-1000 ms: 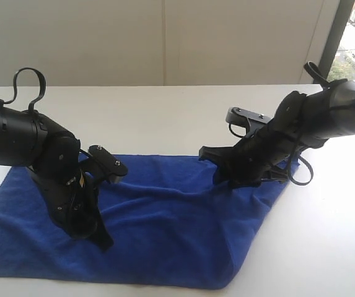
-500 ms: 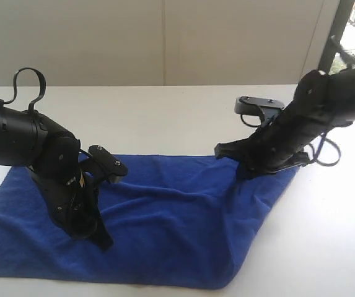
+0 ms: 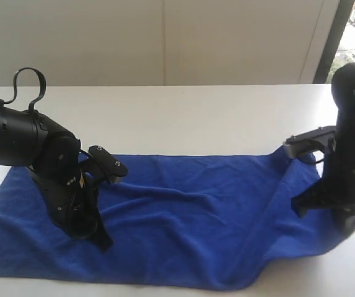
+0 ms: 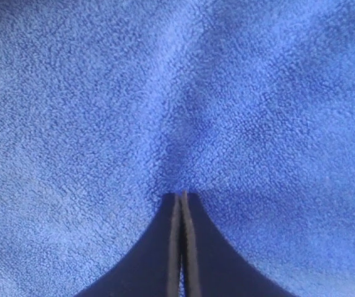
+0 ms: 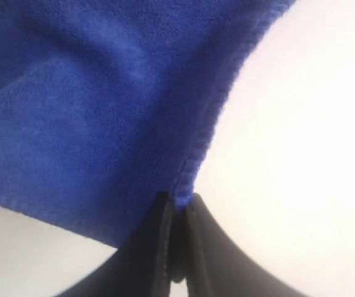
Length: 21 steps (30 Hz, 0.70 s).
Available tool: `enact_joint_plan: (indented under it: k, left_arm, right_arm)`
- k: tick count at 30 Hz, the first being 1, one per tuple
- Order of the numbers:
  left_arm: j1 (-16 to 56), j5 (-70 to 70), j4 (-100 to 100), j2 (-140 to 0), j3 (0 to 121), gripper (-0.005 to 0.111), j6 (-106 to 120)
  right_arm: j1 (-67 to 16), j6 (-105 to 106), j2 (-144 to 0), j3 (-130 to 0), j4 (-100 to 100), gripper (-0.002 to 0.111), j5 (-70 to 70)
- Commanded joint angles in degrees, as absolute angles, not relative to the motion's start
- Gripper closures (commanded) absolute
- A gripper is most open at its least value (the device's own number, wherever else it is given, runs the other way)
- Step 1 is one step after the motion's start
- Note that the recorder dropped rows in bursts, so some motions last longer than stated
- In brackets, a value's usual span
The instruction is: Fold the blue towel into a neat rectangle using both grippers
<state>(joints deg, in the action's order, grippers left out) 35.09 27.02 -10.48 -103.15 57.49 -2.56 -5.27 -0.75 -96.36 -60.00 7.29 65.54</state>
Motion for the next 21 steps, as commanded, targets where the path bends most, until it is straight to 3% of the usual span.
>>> enact_joint_plan:
  k: [1, 11, 15, 20, 21]
  left_arm:
    - [35.1, 29.4, -9.9, -103.3, 57.4, 0.107, -2.7]
    - [35.1, 29.7, -9.9, -103.3, 57.4, 0.107, -2.6]
    - [35.1, 30.0, -9.9, -103.3, 57.4, 0.107, -2.6]
    - [35.1, 30.0, -9.9, -103.3, 57.4, 0.107, -2.6]
    - [35.1, 30.0, -9.9, -103.3, 57.4, 0.107, -2.6]
  right_arm:
    - [-4.9, -5.2, -93.5, -56.1, 14.6, 0.103, 68.4]
    - [-4.9, -9.3, -91.6, -47.1, 18.9, 0.101, 62.5]
    - [-4.9, -9.3, -91.6, -44.6, 18.9, 0.083, 58.0]
    - [-4.9, -10.9, -91.6, -44.6, 21.0, 0.050, 58.5]
    - [-4.9, -10.9, -91.4, -44.6, 21.6, 0.049, 58.5]
